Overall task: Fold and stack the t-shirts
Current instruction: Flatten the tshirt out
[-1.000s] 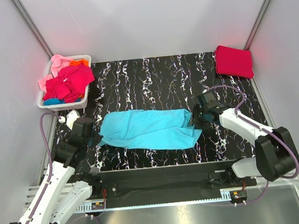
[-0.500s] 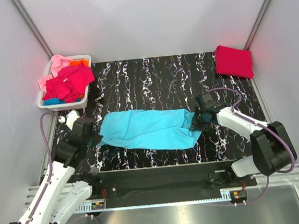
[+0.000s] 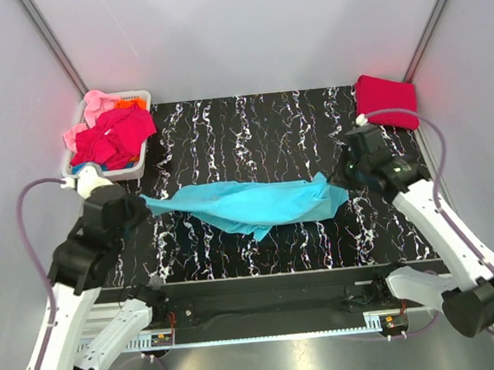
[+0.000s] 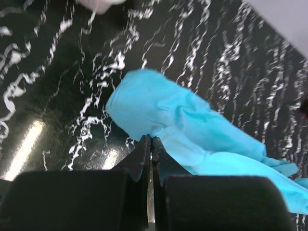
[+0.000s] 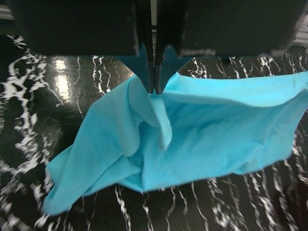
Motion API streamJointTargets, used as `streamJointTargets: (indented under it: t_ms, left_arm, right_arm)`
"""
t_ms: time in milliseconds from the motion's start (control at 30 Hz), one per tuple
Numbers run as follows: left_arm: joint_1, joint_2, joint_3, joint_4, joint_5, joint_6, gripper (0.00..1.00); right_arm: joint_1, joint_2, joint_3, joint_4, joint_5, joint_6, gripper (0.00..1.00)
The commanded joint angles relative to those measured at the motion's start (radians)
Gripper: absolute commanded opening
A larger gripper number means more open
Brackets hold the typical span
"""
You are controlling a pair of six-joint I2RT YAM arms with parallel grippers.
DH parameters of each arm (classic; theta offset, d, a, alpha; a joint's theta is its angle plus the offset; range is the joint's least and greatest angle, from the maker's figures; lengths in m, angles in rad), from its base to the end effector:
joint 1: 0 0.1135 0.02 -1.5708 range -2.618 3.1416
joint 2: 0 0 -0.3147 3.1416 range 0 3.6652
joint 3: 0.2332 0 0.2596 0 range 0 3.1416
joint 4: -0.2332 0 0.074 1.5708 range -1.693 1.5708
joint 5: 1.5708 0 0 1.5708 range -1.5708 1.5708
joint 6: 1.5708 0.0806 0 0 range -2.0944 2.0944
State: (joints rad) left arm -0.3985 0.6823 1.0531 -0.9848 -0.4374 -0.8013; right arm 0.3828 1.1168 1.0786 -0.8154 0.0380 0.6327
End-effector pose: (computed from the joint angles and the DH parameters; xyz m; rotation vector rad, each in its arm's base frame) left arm 0.1142 -0.0111 0.3747 -0.6618 2.0230 -0.2312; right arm 0.2221 0.0861 0.3302 0.3248 2.4450 0.4085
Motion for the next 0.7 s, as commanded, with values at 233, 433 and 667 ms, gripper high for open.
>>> streamJointTargets:
  t_ms: [233, 433, 667]
  left_arm:
    - [-0.002, 0.100, 0.399, 0.132, -0.095, 0.255, 0.00]
    - [-0.002, 0.210, 0.570, 0.230, -0.136, 0.352, 0.00]
    - [-0.002, 0.203, 0.556, 0.209, -0.401, 0.246, 0.00]
  right_arm:
    - [0.007, -0.081, 0.518, -0.215, 0.247, -0.229, 0.00]
    - [0.007, -0.097, 0.603, -0.130, 0.226, -0.326, 0.00]
    - [0.008, -0.167, 0.373, -0.126, 0.089, -0.135, 0.08]
